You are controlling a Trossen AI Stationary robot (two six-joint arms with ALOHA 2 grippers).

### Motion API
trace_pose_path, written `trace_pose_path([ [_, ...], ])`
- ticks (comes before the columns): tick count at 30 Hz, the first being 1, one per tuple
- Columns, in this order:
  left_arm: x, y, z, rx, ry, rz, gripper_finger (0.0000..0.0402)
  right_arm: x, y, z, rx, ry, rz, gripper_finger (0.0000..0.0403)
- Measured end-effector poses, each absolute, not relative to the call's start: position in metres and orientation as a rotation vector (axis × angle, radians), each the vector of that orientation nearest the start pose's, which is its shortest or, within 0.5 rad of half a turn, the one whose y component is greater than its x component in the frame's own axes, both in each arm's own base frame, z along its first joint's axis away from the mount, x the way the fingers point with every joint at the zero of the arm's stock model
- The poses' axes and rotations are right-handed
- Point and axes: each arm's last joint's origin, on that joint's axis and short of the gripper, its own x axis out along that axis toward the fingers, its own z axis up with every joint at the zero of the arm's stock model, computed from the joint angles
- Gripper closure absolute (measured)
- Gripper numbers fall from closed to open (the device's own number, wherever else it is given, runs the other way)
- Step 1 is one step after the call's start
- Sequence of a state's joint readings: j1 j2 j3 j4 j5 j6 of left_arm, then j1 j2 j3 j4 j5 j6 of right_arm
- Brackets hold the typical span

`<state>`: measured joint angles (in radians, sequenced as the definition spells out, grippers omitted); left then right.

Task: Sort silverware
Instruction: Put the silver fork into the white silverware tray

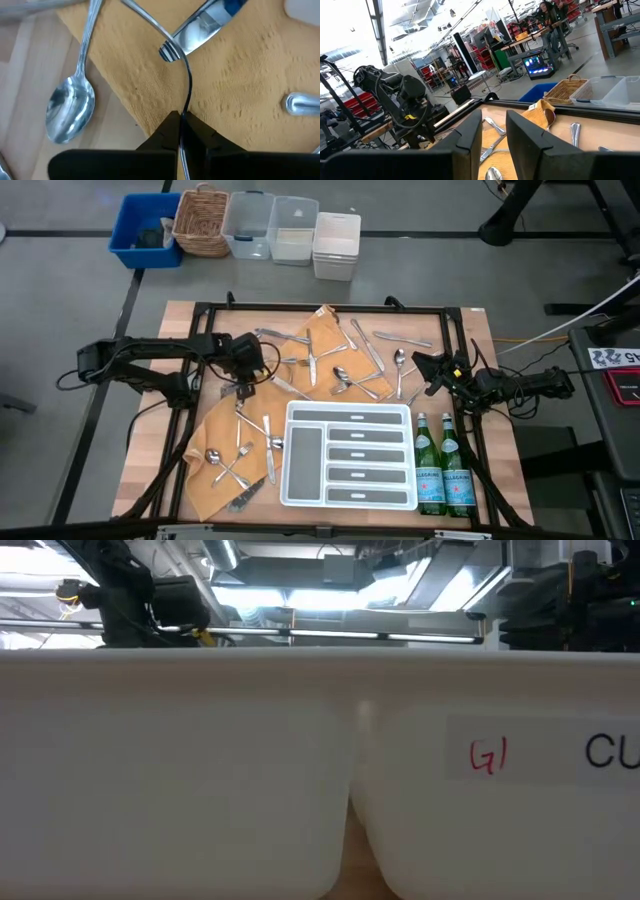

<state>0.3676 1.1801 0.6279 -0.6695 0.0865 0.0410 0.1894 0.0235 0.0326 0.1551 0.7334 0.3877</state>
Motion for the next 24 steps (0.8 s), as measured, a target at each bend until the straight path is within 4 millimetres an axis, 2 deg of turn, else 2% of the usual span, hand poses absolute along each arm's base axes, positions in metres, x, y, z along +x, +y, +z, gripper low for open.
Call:
trace_pose_path([
  [5,0.181,0.068,0.178,-0.323,1.192,0.337,0.0392,0.091,-0.002,0.186,0.451,-0.252,-0.508,0.0314],
  [9,0.179,0.069,0.165,-0.362,1.222,0.393,0.0385,0.091,-0.002,0.186,0.451,-0.252,-0.508,0.0314],
  [12,0.180,0.069,0.156,-0.375,1.238,0.401,0.0386,0.091,-0.002,0.186,0.451,-0.252,-0.508,0.0314],
  [18,0.183,0.070,0.151,-0.375,1.248,0.404,0.0392,0.091,-0.002,0.186,0.451,-0.252,-0.508,0.0314],
  [24,0.185,0.071,0.146,-0.379,1.273,0.404,0.0368,0.091,-0.002,0.186,0.450,-0.250,-0.509,0.0314],
])
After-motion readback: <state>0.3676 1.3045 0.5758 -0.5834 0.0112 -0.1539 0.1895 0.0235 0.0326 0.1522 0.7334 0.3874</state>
